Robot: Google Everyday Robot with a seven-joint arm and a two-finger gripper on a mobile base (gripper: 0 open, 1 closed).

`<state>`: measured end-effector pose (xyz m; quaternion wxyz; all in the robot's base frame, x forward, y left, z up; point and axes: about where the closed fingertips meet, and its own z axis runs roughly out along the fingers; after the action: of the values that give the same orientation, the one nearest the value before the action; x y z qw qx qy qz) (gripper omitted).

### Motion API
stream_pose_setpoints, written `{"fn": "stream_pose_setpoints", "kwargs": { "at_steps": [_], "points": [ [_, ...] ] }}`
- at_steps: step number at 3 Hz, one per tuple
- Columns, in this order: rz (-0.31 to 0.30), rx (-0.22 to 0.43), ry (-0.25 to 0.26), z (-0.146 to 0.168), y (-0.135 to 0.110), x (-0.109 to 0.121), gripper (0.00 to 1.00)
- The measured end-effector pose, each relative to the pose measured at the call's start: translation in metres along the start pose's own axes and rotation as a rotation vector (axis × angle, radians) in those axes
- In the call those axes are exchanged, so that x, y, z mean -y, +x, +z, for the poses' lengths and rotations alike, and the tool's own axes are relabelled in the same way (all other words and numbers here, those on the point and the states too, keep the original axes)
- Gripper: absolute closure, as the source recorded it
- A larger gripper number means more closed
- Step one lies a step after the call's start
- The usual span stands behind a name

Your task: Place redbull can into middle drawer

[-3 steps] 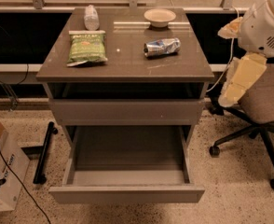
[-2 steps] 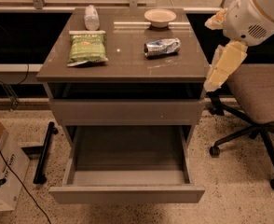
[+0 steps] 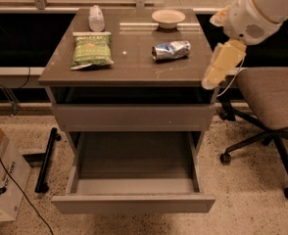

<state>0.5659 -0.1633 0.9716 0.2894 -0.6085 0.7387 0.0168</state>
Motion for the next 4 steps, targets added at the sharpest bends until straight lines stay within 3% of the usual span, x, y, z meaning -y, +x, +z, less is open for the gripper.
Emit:
{"fn": "stream_pose_setpoints", "kwargs": {
  "at_steps": [1, 2, 4],
  "points": [
    [0.025, 0.004, 0.045, 0.044, -0.014, 0.046, 0.0],
    [0.027, 0.001, 0.043, 0.08, -0.02, 0.077, 0.0],
    [0.049, -0.05, -0.029, 0.171, -0.02, 0.135, 0.0]
  ]
}}
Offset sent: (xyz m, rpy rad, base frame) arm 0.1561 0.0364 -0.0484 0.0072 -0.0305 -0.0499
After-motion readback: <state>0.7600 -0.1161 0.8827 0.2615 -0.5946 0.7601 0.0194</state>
